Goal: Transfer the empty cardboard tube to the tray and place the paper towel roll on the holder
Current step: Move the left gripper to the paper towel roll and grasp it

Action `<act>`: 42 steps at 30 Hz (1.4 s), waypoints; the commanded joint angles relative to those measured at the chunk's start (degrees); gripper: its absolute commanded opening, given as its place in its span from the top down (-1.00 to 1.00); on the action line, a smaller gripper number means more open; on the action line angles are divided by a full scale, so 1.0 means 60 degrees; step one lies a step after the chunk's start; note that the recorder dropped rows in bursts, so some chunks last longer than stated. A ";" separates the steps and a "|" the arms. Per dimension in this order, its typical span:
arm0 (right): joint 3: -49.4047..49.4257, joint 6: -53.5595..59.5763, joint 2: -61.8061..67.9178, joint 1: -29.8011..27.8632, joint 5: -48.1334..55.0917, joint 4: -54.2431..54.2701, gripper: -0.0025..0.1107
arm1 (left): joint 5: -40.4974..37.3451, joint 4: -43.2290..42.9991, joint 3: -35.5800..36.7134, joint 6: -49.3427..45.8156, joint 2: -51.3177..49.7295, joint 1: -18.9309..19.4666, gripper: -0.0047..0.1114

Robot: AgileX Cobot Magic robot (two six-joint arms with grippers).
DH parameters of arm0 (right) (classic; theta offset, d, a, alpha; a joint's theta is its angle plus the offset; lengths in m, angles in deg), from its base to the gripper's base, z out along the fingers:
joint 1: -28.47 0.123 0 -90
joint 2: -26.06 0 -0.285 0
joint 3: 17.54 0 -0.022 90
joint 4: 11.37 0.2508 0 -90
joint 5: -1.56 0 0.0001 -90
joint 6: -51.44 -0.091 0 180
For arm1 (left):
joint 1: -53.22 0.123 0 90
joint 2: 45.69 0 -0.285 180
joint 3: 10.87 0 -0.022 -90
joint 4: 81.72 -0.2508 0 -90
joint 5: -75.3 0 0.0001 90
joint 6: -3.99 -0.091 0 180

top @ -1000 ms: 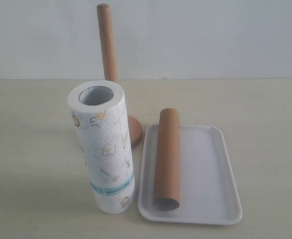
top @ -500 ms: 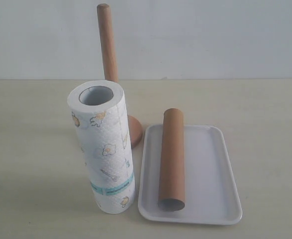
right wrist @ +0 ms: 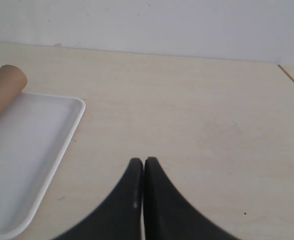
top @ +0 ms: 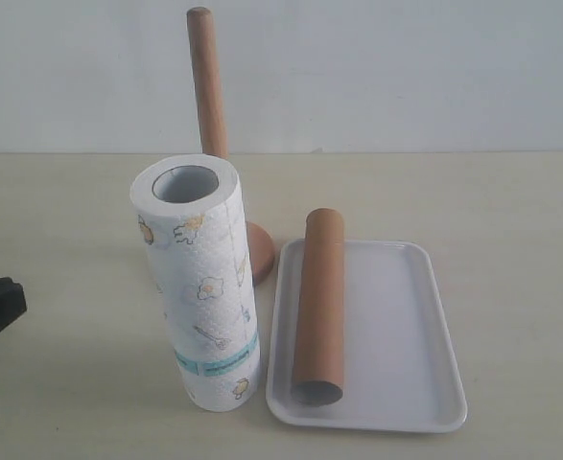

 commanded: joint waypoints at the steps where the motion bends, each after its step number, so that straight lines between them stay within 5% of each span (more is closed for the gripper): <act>1: -0.0010 0.0032 -0.0023 -0.0070 -0.0021 0.0024 0.96 | 0.0532 0.0125 0.0011 0.0160 -0.0154 -0.0032 0.82; 8: -0.0010 0.0032 -0.0023 -0.0070 -0.0021 0.0024 0.96 | 0.0837 0.0060 0.0011 0.0160 -0.0154 -0.0032 0.82; 11: -0.0010 0.0032 -0.0023 -0.0070 -0.0021 0.0024 0.96 | 0.0982 0.0058 0.0011 0.0160 -0.0197 -0.0032 0.67; 13: -0.0010 0.0032 -0.0023 -0.0070 -0.0021 0.0024 0.96 | 0.1243 0.0077 0.0011 0.0160 -0.0334 -0.0032 0.36; 18: -0.0010 0.0032 -0.0023 -0.0070 -0.0021 0.0024 0.96 | 0.1955 0.0537 0.0011 0.0160 -0.0842 -0.0032 -0.96; 23: -0.0010 0.0032 -0.0023 -0.0070 -0.0021 0.0024 0.96 | 0.3238 0.0829 0.0011 -0.0429 -0.1159 -0.0032 -0.94; 31: -0.0010 0.0032 -0.0023 -0.0070 -0.0021 0.0024 0.96 | 0.3124 0.1545 0.0011 -0.3091 -0.2162 -0.0032 -0.94; 42: -0.0010 0.0032 -0.0023 -0.0070 -0.0021 0.0024 0.96 | 0.5839 0.3580 0.0037 -0.7265 -0.6658 -0.0032 -0.94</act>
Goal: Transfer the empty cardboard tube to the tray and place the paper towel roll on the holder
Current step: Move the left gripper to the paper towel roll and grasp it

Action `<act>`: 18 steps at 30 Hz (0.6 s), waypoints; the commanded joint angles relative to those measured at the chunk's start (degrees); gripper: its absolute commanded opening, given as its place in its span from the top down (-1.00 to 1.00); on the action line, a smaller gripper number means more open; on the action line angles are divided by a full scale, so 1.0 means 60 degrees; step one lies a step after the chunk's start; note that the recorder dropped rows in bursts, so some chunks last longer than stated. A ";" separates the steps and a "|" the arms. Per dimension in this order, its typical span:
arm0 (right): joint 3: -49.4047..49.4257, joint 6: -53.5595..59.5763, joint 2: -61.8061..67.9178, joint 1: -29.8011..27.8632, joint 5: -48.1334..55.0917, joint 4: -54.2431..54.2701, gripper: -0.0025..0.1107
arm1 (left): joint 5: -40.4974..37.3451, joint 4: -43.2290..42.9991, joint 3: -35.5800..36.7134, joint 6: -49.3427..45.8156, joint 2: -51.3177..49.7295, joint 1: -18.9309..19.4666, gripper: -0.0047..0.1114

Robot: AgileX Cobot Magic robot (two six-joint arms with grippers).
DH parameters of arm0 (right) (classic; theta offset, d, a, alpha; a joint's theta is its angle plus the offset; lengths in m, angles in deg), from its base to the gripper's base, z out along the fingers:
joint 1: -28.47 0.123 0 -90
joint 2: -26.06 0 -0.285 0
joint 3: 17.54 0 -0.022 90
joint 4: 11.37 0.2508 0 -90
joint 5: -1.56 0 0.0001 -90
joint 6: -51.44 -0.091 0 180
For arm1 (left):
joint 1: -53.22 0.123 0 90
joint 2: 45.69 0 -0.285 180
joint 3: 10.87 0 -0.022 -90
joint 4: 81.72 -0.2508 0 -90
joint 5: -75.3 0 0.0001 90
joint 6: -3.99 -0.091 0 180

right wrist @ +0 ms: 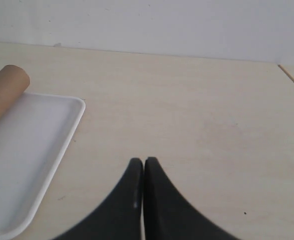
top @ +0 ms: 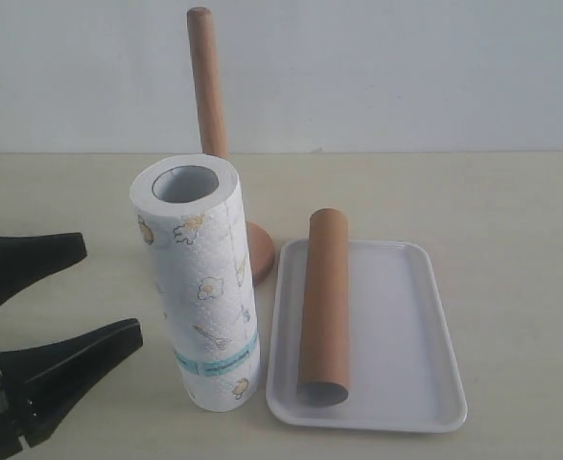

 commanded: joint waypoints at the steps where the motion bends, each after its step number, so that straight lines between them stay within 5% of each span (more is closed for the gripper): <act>1: -0.0010 0.0032 -0.0023 -0.0070 -0.0021 0.0024 0.96 | 0.0577 0.0799 0.0037 -0.1409 -0.1544 -0.0032 -0.94; 9: -0.0010 0.0032 -0.0023 -0.0070 -0.0021 0.0024 0.96 | 0.0577 -0.0024 -0.1089 -0.1892 -0.3756 -0.0032 -0.94; 18: -0.0010 0.0032 -0.0023 -0.0070 -0.0021 0.0024 0.96 | 0.0577 -0.0102 -0.1807 -0.1558 -0.4312 -0.0266 -0.94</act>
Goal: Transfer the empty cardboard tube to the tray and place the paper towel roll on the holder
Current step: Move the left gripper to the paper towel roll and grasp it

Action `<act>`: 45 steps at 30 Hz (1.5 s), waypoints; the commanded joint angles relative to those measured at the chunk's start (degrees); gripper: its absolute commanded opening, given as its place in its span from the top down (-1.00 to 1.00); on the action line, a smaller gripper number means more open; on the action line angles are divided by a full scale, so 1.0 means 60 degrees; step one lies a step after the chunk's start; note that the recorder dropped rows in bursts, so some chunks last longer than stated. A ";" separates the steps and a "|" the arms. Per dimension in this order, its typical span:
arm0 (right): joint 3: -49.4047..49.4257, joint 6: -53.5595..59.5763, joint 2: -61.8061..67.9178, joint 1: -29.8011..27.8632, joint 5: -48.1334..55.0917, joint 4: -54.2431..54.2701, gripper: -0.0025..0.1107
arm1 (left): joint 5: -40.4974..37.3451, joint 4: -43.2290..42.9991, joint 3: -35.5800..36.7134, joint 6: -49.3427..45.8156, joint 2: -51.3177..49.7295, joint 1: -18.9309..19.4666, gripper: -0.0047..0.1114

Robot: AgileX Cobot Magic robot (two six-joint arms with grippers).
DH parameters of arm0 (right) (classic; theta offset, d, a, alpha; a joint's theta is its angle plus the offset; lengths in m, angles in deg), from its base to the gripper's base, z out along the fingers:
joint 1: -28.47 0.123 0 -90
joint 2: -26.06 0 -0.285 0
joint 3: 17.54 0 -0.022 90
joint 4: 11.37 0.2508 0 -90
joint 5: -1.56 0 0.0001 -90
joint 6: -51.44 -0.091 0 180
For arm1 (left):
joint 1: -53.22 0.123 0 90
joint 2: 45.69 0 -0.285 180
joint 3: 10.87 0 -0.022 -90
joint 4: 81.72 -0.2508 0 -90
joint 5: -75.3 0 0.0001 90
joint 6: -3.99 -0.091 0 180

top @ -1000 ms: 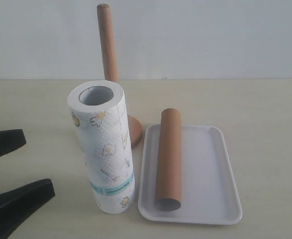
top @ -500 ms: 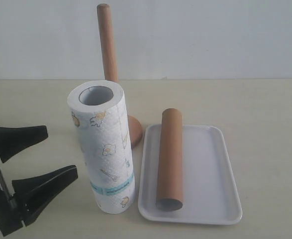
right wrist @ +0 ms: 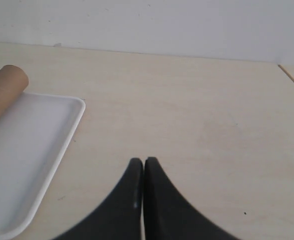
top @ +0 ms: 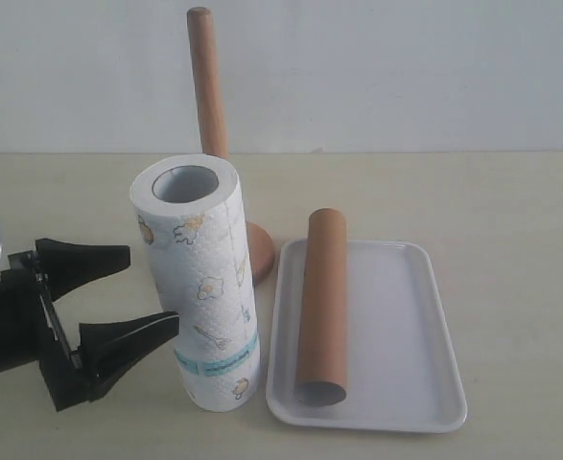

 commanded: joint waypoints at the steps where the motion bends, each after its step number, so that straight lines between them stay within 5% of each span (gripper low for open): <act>1: -0.0010 0.0032 -0.0023 -0.0070 -0.0021 0.0024 0.96 | 0.0123 -0.0134 -0.0372 0.0198 -0.0174 -0.0419 -0.94; 11: -0.0010 0.0014 -0.0023 -0.0070 -0.0021 0.0024 0.96 | 0.0123 0.0202 -0.1411 0.0081 -0.0897 -0.1529 -0.94; 31: -0.0010 0.0014 -0.0023 -0.0070 -0.0021 0.0024 0.96 | 0.0123 0.0356 -0.3424 0.1183 -0.2936 -0.2197 -0.89; 34: -0.0010 0.0014 -0.0023 -0.0070 -0.0021 0.0024 0.96 | 0.0123 0.0206 -0.3450 0.1308 -0.2956 -0.2197 -0.63; 43: -0.0010 0.0014 -0.0023 -0.0070 -0.0021 0.0024 0.96 | 0.0123 -0.0443 -0.3450 0.1308 -0.2956 -0.2197 0.80; 45: -0.0010 0.0014 -0.0023 -0.0070 -0.0021 0.0024 0.96 | 0.0123 -0.0597 -0.3450 0.1308 -0.2956 -0.2197 0.85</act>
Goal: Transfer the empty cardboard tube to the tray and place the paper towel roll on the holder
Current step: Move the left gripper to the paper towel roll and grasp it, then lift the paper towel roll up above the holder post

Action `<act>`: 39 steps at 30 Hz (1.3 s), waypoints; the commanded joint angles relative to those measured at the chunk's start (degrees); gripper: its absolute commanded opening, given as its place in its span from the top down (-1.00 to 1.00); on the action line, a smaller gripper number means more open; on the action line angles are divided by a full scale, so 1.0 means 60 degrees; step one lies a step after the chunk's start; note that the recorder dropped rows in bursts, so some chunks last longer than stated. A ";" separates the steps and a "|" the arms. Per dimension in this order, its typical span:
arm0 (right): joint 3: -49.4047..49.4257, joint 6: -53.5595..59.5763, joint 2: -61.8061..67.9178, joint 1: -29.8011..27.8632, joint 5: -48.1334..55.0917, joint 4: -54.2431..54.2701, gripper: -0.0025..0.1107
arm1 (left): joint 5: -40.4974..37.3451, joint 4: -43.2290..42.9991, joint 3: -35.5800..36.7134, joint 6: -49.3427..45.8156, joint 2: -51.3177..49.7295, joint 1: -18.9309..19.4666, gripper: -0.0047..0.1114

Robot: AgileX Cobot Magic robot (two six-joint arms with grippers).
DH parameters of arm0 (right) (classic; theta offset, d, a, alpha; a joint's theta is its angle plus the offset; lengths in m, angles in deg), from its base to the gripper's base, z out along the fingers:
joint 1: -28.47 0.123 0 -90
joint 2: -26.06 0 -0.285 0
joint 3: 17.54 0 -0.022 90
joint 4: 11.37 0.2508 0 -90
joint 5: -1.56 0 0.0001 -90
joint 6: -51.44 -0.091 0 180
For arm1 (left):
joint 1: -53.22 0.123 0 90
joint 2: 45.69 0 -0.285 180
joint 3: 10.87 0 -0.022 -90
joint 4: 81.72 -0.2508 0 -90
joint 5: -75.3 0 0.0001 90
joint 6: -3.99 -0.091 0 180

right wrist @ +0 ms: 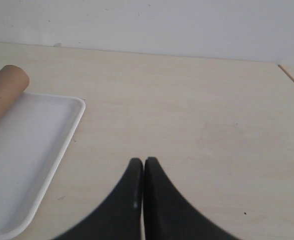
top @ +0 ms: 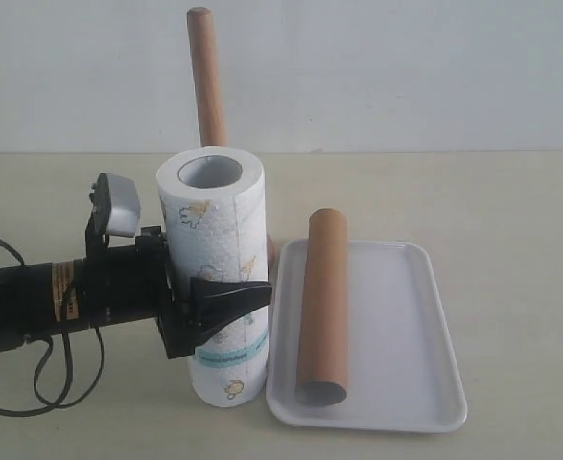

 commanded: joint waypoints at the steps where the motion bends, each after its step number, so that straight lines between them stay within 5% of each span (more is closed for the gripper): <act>1: -0.0010 0.0014 -0.0023 -0.0070 -0.0021 0.0024 0.96 | -0.0001 -0.0453 -0.0014 0.0113 -0.0043 -0.0087 0.85; 5: -0.0010 0.0014 -0.0023 -0.0070 -0.0021 0.0024 0.96 | -0.0001 -0.0874 -0.0014 0.0180 0.0077 0.0033 0.85; 12: -0.0010 0.0014 -0.0023 -0.0070 -0.0021 0.0024 0.96 | -0.0001 -0.2933 0.0107 0.3484 0.2649 0.0667 0.85; 26: -0.0010 0.0014 -0.0023 -0.0070 -0.0021 0.0024 0.96 | -0.0834 -0.3071 -0.0911 0.5693 0.7697 0.1139 0.85; 29: -0.0010 0.0014 -0.0023 -0.0070 -0.0021 0.0024 0.96 | -0.2075 -0.3071 -0.1569 0.6262 0.8298 0.1139 0.85; 34: -0.0010 0.0014 -0.0023 -0.0070 -0.0021 0.0024 0.96 | -0.6152 -0.2261 -0.2770 0.7483 0.8480 0.1139 0.85; 39: -0.0010 0.0014 -0.0023 -0.0070 -0.0021 0.0024 0.96 | -0.6480 -0.2001 -0.4364 0.7483 0.7619 0.1139 0.85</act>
